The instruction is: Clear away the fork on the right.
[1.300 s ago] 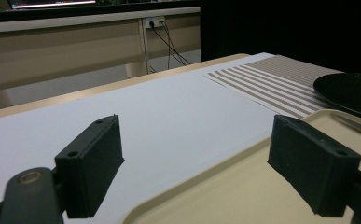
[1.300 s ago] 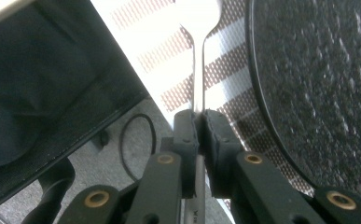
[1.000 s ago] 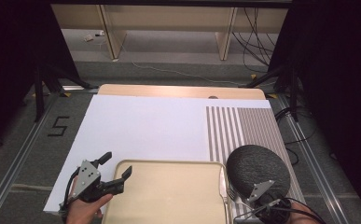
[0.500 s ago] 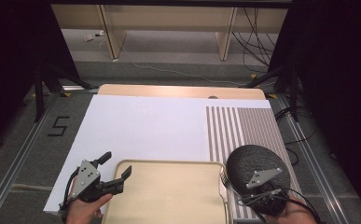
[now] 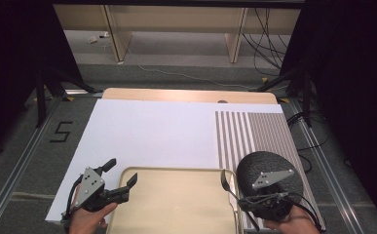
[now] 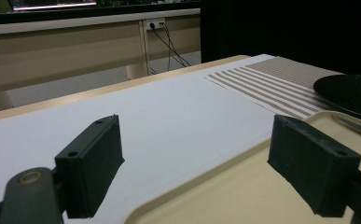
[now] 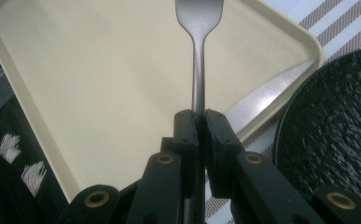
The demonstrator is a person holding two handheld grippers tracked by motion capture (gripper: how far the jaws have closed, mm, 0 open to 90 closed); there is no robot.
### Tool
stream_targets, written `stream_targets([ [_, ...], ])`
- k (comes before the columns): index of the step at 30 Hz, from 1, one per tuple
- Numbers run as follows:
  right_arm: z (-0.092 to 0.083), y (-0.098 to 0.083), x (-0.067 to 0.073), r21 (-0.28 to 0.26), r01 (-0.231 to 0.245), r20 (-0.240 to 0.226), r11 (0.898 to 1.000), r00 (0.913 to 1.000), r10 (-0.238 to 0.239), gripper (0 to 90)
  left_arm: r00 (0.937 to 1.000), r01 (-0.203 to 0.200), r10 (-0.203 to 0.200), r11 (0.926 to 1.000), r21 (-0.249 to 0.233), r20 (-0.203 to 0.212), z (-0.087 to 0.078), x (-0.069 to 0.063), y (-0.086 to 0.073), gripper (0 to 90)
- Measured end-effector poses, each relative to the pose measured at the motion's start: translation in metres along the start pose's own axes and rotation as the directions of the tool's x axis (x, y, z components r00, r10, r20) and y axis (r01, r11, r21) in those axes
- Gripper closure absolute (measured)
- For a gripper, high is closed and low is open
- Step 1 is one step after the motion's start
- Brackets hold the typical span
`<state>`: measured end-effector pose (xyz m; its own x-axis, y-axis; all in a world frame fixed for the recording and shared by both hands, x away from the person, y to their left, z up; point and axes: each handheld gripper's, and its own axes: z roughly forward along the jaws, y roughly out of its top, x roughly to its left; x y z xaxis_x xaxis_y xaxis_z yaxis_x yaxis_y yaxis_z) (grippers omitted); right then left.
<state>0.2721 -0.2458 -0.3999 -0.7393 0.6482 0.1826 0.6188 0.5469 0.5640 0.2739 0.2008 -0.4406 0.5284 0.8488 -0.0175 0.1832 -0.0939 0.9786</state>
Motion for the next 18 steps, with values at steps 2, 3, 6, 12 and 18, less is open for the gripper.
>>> stream_targets([
  [2, 0.002, 0.002, 0.001, -0.003, -0.009, -0.005, 1.0, 0.9999, 0.009, 84.6, 1.0, -0.001, 0.001, 1.0, 0.001, 0.0, 0.0, 0.0, 0.0, 17.1],
  [3, 0.003, 0.002, 0.002, -0.011, -0.014, -0.006, 1.0, 0.9999, 0.014, 84.6, 1.0, 0.0, 0.0, 1.0, 0.0, 0.001, 0.0, 0.0, 0.0, 17.1],
  [6, 0.006, 0.004, 0.005, -0.006, -0.019, -0.023, 1.0, 0.9996, 0.018, 84.6, 1.0, -0.002, 0.002, 1.0, 0.0, -0.001, 0.0, 0.0, 0.0, 17.1],
  [12, 0.019, 0.01, 0.017, 0.016, -0.013, -0.059, 1.0, 0.9982, 0.014, 84.6, 1.0, -0.001, 0.001, 1.0, 0.0, -0.001, 0.0, 0.0, 0.0, 17.1],
  [18, 0.031, 0.017, 0.029, 0.041, 0.022, -0.088, 0.999, 0.996, -0.018, 84.6, 1.0, -0.004, 0.004, 1.0, -0.001, -0.001, 0.0, 0.0, 0.0, 17.1],
])
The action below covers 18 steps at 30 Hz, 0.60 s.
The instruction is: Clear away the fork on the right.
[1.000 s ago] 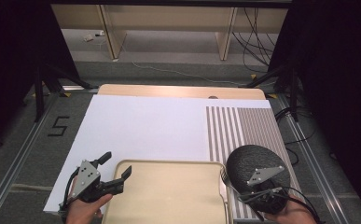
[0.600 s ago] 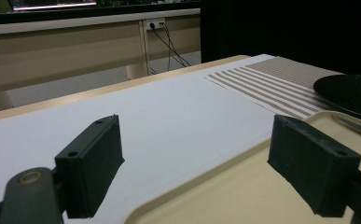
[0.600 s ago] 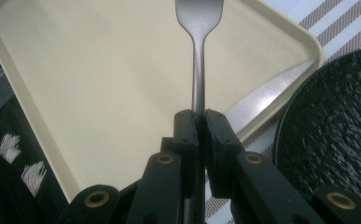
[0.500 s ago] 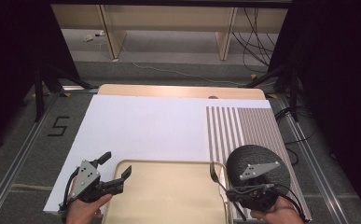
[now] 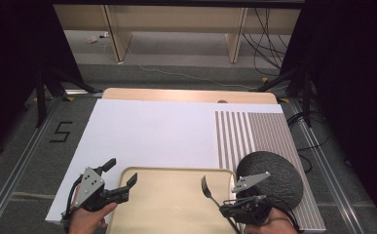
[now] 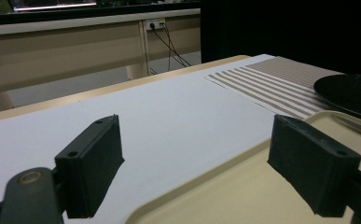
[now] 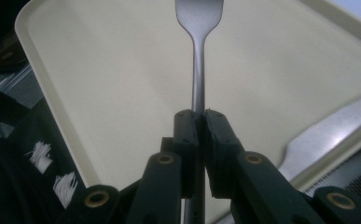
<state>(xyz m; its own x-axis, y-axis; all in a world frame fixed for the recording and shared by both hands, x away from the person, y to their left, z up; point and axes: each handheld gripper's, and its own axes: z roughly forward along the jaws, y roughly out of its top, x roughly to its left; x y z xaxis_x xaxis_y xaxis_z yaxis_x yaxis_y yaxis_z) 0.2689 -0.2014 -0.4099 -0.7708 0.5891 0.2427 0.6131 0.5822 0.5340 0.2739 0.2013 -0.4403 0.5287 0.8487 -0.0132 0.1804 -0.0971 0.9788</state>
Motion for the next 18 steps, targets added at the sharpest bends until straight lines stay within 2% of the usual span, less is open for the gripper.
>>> stream_targets([
  [5, 0.009, 0.003, 0.003, 0.004, 0.012, -0.035, 1.0, 0.9993, -0.012, 84.6, 1.0, 0.0, 0.0, 1.0, 0.001, 0.001, 0.0, 0.0, 0.0, 17.2],
  [18, 0.025, 0.002, 0.011, 0.067, -0.016, -0.032, 0.998, 0.9993, 0.018, 84.6, 1.0, -0.003, 0.003, 1.0, 0.003, 0.005, 0.0, -0.001, 0.0, 17.1],
])
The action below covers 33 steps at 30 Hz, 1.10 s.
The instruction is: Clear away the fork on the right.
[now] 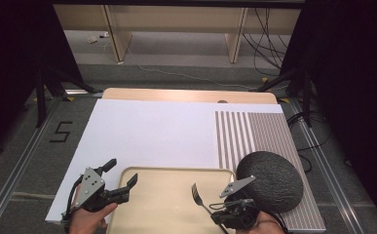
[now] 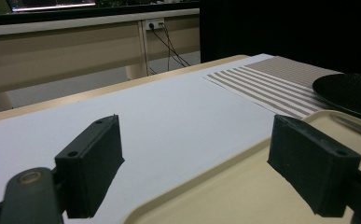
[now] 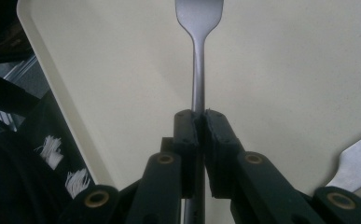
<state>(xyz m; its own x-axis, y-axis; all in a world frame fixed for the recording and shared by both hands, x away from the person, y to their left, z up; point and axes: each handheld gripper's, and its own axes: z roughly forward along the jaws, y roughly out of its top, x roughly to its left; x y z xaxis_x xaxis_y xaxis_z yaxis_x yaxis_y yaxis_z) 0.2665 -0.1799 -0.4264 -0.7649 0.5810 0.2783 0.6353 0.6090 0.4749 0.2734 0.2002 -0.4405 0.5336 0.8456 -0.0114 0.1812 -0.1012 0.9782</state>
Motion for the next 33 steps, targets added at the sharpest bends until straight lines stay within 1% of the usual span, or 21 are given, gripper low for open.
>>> stream_targets([
  [5, 0.004, 0.0, 0.001, 0.021, -0.004, 0.001, 1.0, 1.0, 0.004, 84.6, 1.0, 0.0, 0.0, 1.0, -0.001, -0.001, 0.0, 0.0, 0.0, 17.2],
  [11, 0.011, -0.002, 0.001, 0.054, -0.021, 0.007, 0.998, 0.9998, 0.021, 84.6, 1.0, -0.001, 0.001, 1.0, 0.0, 0.0, 0.0, 0.0, 0.0, 17.1],
  [13, 0.012, -0.001, 0.003, 0.064, -0.039, 0.02, 0.997, 0.9991, 0.038, 84.6, 1.0, 0.0, 0.0, 1.0, 0.0, 0.0, 0.0, 0.0, 0.0, 17.1],
  [18, 0.016, -0.001, 0.004, 0.095, -0.042, 0.043, 0.995, 0.9983, 0.038, 84.6, 1.0, -0.002, 0.002, 1.0, 0.0, 0.0, 0.0, 0.0, 0.0, 17.2],
  [21, 0.018, -0.001, 0.003, 0.104, -0.045, 0.048, 0.994, 0.998, 0.04, 84.6, 1.0, -0.002, 0.002, 1.0, -0.001, -0.001, 0.0, 0.0, 0.0, 17.1],
  [29, 0.023, 0.0, 0.001, 0.132, -0.078, 0.052, 0.988, 0.9961, 0.072, 84.5, 1.0, -0.002, 0.002, 1.0, -0.001, 0.002, 0.0, 0.0, 0.0, 17.1],
  [30, 0.025, 0.0, 0.0, 0.133, -0.075, 0.048, 0.988, 0.9965, 0.069, 84.5, 1.0, -0.002, 0.002, 1.0, 0.0, 0.002, 0.0, 0.0, 0.0, 17.1],
  [32, 0.028, 0.0, 0.0, 0.148, -0.083, 0.057, 0.986, 0.9955, 0.076, 84.4, 1.0, -0.002, 0.002, 1.0, -0.001, 0.003, 0.0, 0.0, 0.0, 17.1],
  [33, 0.029, 0.001, 0.0, 0.157, -0.076, 0.054, 0.985, 0.9962, 0.068, 84.4, 1.0, -0.001, 0.001, 1.0, -0.001, 0.002, 0.0, 0.0, 0.0, 17.0],
])
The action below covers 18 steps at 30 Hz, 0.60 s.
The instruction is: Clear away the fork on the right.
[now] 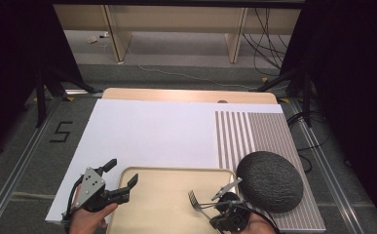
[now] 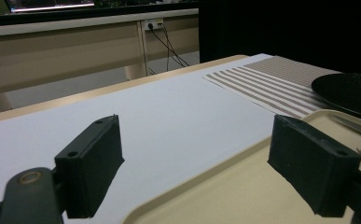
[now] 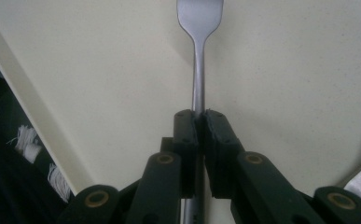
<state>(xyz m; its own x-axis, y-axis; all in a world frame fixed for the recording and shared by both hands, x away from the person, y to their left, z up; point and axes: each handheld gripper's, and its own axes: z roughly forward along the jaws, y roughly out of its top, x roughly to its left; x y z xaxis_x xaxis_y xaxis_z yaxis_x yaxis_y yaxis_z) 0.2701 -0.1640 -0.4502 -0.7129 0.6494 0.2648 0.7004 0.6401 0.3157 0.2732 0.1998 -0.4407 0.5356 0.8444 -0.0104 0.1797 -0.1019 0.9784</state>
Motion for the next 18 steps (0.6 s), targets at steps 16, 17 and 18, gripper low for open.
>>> stream_targets([
  [16, 0.0093, 0.001, 0.0009, 0.028, 0.0, 0.014, 1.0, 0.9999, -0.001, 76.8, 1.0, 0.001, -0.001, 1.0, -0.002, 0.0, -0.0002, 0.0006, 0.0, 17.1],
  [17, 0.0078, 0.0012, 0.0008, 0.02, -0.006, 0.016, 1.0, 0.9999, 0.005, 72.3, 1.0, 0.0, 0.0, 1.0, -0.002, 0.001, -0.0003, 0.0008, 0.0001, 17.1],
  [18, 0.0061, 0.0016, 0.001, 0.005, -0.001, 0.015, 1.0, 0.9999, 0.001, 68.3, 1.0, 0.0, 0.0, 1.0, -0.002, 0.001, -0.0003, 0.0008, 0.0, 17.1],
])
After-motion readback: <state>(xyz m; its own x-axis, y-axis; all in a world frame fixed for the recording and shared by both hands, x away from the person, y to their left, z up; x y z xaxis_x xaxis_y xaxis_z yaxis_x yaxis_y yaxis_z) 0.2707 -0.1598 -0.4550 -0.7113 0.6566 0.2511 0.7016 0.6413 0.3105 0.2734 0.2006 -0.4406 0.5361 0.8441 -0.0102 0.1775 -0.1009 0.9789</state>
